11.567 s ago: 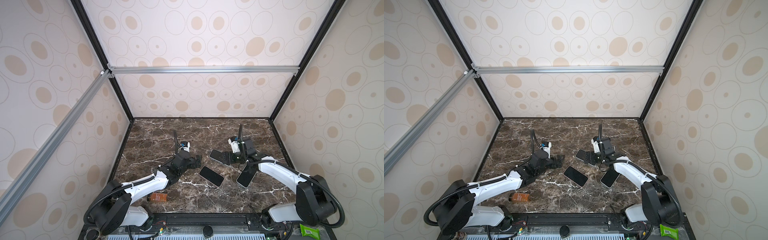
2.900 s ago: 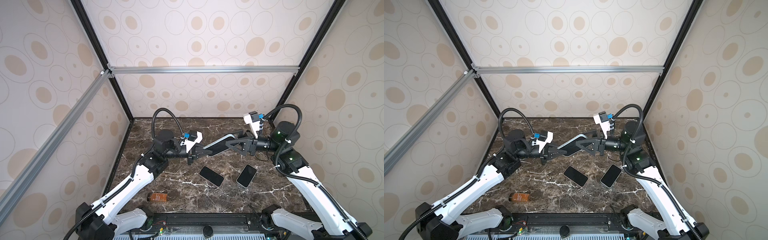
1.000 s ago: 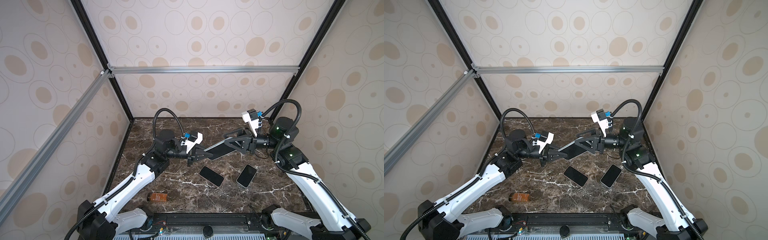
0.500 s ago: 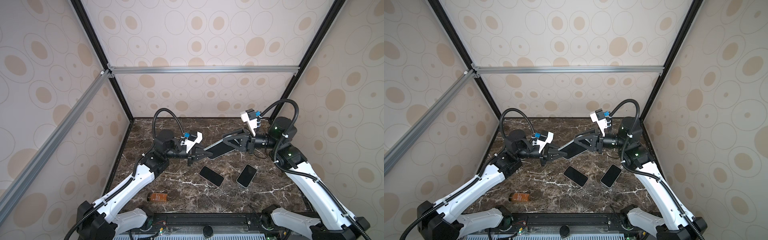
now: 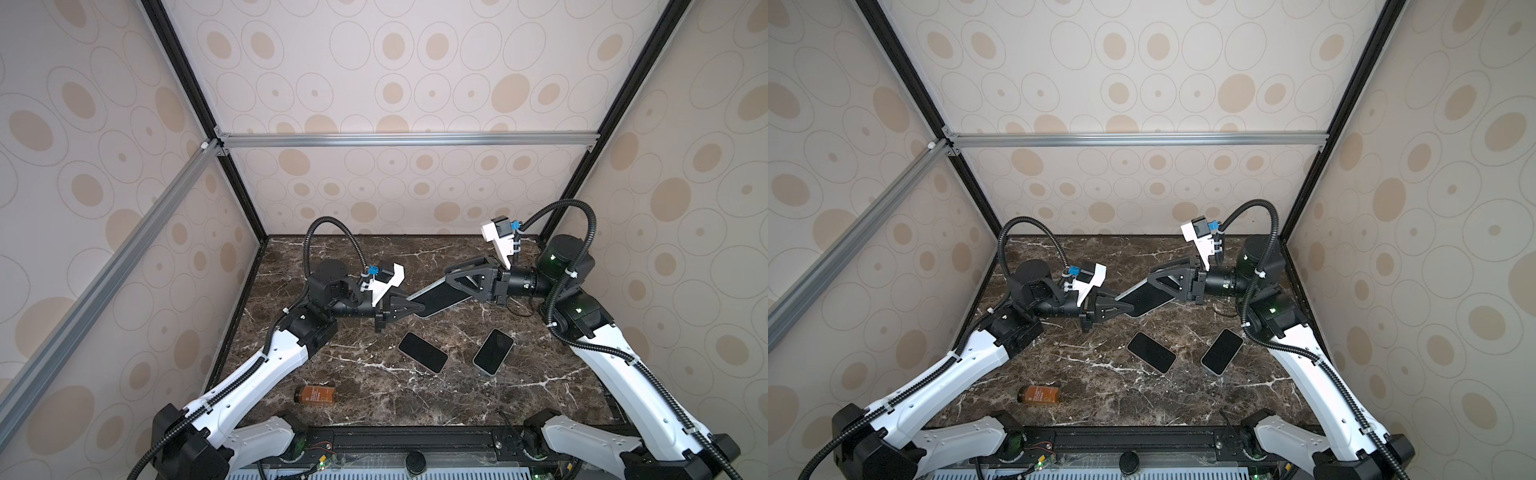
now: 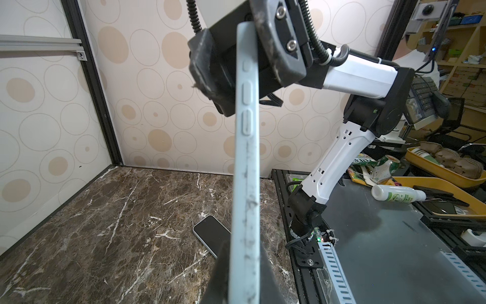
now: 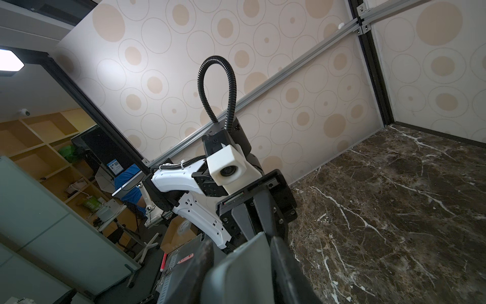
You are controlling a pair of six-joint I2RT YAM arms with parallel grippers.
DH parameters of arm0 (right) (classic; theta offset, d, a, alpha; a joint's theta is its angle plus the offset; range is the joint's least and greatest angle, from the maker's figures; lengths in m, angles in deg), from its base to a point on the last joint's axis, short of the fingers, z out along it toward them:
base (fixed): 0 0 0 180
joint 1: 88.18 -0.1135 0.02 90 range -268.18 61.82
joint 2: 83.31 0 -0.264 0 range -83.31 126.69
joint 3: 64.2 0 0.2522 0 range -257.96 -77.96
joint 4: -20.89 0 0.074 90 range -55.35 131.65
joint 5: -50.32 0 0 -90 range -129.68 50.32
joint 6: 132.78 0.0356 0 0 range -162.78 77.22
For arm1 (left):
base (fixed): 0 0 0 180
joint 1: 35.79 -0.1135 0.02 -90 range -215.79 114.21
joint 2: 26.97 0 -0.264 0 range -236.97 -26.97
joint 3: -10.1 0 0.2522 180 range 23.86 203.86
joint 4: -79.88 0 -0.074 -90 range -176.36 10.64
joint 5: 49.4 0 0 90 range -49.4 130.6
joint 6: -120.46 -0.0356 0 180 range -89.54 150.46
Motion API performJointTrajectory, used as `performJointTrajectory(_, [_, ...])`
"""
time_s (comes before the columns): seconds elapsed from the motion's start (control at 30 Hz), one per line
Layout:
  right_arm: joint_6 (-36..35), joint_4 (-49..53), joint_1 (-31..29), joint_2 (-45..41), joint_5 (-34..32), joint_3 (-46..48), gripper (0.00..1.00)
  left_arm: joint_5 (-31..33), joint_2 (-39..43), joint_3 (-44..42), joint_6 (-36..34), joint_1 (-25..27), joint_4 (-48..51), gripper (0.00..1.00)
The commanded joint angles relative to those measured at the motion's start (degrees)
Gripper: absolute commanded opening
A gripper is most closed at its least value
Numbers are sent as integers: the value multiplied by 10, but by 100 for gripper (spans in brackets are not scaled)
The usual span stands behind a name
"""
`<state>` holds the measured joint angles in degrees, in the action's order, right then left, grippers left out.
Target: Take the phone out of the phone case
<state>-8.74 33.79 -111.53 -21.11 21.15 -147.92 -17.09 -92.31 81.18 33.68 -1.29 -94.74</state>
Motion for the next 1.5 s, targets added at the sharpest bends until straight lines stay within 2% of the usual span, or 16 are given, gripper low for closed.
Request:
performJointTrajectory(0.0, [40,9,0,-4,-33,-2,36,10,19,18,-42,-1,-29,0])
performJointTrajectory(0.33, [42,63,0,7,-55,-13,33,63,24,35,-77,-2,5,0])
performJointTrajectory(0.83, [98,35,-1,32,-45,-12,33,141,18,79,-162,-1,81,0])
performJointTrajectory(1.37, [126,29,-1,36,-66,-4,40,182,23,79,-184,-1,93,0])
performJointTrajectory(1.43, [127,15,0,32,-74,-4,42,180,24,75,-183,-2,90,0])
performJointTrajectory(1.47, [127,7,-1,30,-79,-4,47,178,25,72,-180,-1,87,0])
